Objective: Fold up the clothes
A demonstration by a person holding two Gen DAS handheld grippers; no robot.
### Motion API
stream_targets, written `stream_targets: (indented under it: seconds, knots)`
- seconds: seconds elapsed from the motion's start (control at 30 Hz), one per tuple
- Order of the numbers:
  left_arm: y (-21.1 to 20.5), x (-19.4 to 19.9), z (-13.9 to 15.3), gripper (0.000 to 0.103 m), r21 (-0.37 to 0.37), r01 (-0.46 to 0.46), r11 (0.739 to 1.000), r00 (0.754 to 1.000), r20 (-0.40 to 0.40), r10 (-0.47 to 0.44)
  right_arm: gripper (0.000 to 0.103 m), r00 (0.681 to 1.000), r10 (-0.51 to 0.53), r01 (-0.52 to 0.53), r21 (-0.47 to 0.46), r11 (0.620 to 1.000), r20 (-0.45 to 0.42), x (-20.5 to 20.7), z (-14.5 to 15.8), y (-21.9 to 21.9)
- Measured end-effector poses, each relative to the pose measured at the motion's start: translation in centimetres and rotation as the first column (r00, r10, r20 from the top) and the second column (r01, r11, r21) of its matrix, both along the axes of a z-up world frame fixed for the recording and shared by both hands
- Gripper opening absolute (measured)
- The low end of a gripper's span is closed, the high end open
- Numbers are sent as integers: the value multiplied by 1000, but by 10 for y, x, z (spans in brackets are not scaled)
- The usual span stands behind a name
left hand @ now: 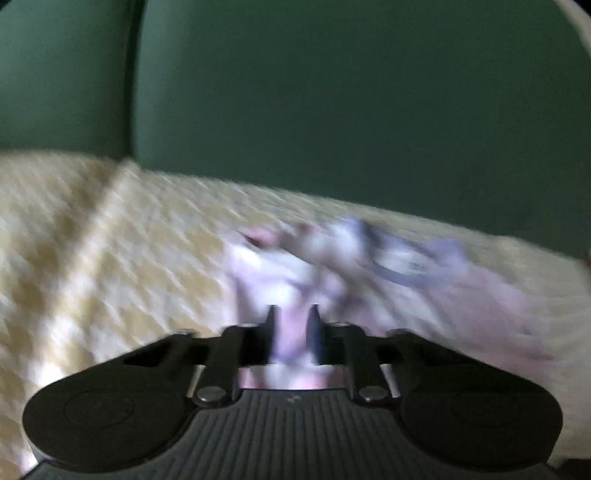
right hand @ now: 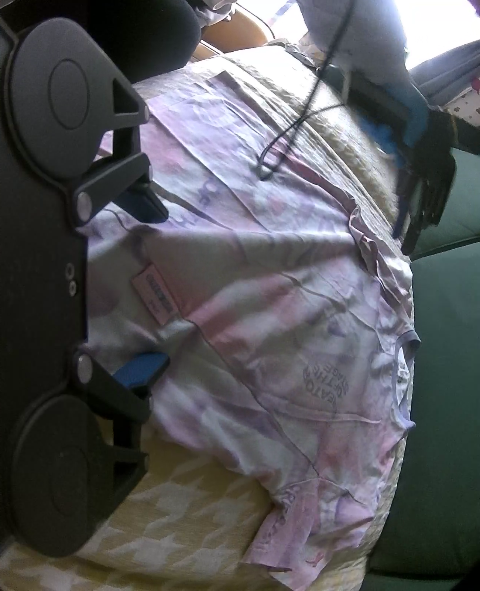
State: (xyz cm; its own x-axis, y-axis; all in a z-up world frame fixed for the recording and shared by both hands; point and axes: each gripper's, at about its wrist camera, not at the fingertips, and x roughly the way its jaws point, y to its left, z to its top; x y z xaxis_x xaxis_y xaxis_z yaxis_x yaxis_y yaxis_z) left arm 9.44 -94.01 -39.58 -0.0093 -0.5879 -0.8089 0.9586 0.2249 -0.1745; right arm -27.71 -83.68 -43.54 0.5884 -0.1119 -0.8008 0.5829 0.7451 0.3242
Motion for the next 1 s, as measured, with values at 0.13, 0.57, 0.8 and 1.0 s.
stream_targets:
  seconds: [0.13,0.57,0.8,1.0]
  knots:
    - [-3,-21,-10,9,78,90,993,986,131,-99,103,1000,2,-2,3,1000,2,-1,0,-1]
    - [20,-47,-1,9,14,265,964,962,67,-265,103,1000,9,-9,-4,1000,15,-1,-1,0]
    - [-28,-18,-7,9,8,79,997,988,130,-79,103,1000,9,-9,5,1000,17,-2,0,-2]
    - [-49,-4,-25,9,25,41,999,992,119,-43,103,993,-104,104,-3,995,48,-23,26,-37]
